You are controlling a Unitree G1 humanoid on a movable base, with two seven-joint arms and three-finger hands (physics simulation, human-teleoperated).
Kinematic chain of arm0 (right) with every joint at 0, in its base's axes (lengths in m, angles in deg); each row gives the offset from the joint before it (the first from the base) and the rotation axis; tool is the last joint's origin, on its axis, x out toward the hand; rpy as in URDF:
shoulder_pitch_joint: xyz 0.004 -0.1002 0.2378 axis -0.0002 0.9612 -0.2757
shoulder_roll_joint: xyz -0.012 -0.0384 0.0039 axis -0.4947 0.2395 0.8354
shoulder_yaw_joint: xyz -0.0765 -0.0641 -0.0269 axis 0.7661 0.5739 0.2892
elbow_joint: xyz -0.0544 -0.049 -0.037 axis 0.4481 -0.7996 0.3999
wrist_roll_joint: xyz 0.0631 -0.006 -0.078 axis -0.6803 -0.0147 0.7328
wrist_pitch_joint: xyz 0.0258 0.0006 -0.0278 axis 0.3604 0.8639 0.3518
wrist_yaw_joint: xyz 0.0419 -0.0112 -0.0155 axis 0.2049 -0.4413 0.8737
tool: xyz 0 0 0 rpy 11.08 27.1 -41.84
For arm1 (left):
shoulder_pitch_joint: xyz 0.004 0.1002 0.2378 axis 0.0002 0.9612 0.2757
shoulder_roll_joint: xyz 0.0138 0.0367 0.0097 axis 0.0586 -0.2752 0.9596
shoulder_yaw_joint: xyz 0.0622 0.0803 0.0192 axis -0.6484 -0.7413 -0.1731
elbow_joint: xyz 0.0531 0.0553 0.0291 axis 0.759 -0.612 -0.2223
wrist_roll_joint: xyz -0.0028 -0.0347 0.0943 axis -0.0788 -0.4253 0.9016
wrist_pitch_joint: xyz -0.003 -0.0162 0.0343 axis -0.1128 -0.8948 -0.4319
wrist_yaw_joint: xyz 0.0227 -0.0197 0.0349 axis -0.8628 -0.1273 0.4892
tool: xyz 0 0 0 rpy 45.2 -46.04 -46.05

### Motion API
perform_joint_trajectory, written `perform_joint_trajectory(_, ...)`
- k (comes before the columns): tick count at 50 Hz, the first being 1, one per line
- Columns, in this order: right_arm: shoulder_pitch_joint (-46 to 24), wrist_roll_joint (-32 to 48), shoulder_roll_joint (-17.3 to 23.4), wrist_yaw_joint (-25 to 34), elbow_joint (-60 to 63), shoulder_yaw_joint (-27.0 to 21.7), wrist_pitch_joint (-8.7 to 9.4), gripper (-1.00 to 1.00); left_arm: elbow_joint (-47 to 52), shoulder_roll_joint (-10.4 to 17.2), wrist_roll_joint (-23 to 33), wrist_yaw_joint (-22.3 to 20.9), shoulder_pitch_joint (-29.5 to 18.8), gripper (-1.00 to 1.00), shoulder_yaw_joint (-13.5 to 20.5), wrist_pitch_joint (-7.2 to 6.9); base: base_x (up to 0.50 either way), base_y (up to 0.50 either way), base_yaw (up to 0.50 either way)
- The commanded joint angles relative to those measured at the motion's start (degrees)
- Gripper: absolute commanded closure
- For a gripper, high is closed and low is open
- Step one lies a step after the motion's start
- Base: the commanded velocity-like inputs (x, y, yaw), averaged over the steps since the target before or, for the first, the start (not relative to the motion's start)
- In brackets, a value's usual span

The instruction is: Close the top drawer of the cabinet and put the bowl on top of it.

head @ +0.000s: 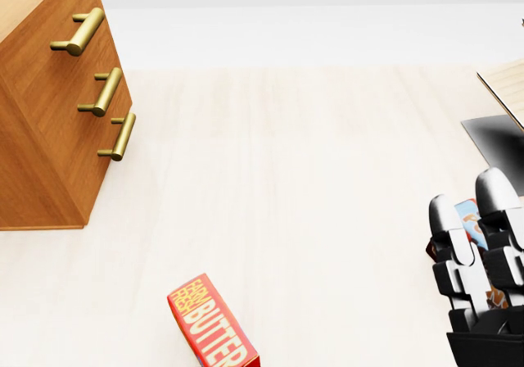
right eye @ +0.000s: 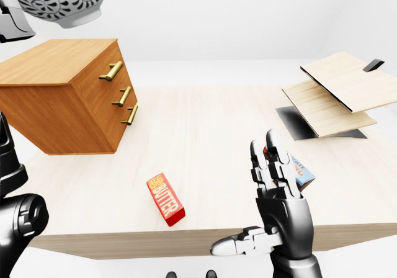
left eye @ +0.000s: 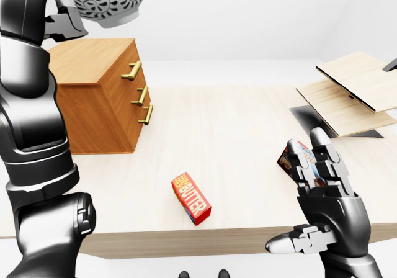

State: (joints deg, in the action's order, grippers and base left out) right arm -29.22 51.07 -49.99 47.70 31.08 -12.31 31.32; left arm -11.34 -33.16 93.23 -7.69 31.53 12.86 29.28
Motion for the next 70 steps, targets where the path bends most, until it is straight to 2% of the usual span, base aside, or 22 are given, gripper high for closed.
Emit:
perform_joint_trajectory(1,0.38,-0.26,0.32,-0.21,-0.01,0.28,-0.64,-1.0,-11.77,4.45,-4.73,8.93,0.05,1.0,2.28,0.0,0.0,0.0,0.0)
perform_joint_trajectory(6,0.45,0.38,0.42,-0.28,-0.85,1.05,-1.69,-1.0,-19.44,6.32,-8.23,12.49,-1.15,1.0,2.65,0.0,0.0,0.0,0.0)
perform_joint_trajectory(12,-0.29,0.31,0.79,-0.85,-1.12,0.99,-1.28,-1.0,-30.68,9.04,-11.05,17.24,-3.38,1.0,2.13,0.0,0.0,0.0,0.0)
perform_joint_trajectory(24,0.09,0.12,0.99,-0.93,-1.06,1.11,-1.61,-1.0,-35.86,11.79,-13.86,18.65,-3.64,1.0,2.49,0.0,0.0,0.0,0.0)
perform_joint_trajectory(45,0.22,0.51,1.05,-1.06,-1.19,1.52,-1.78,-1.0,-49.73,13.32,-14.08,23.61,-6.25,1.0,0.77,0.0,0.0,0.0,0.0)
perform_joint_trajectory(60,-0.62,0.66,1.57,-1.37,-2.87,1.72,-2.54,-1.0,-60.22,13.67,-12.16,26.9,-10.39,1.0,-1.05,0.0,0.0,0.0,0.0)
perform_joint_trajectory(70,0.26,0.79,1.66,-1.58,-1.83,2.18,-2.4,-1.0,-63.78,12.69,-11.04,28.23,-12.92,1.0,-2.15,0.0,0.0,0.0,0.0)
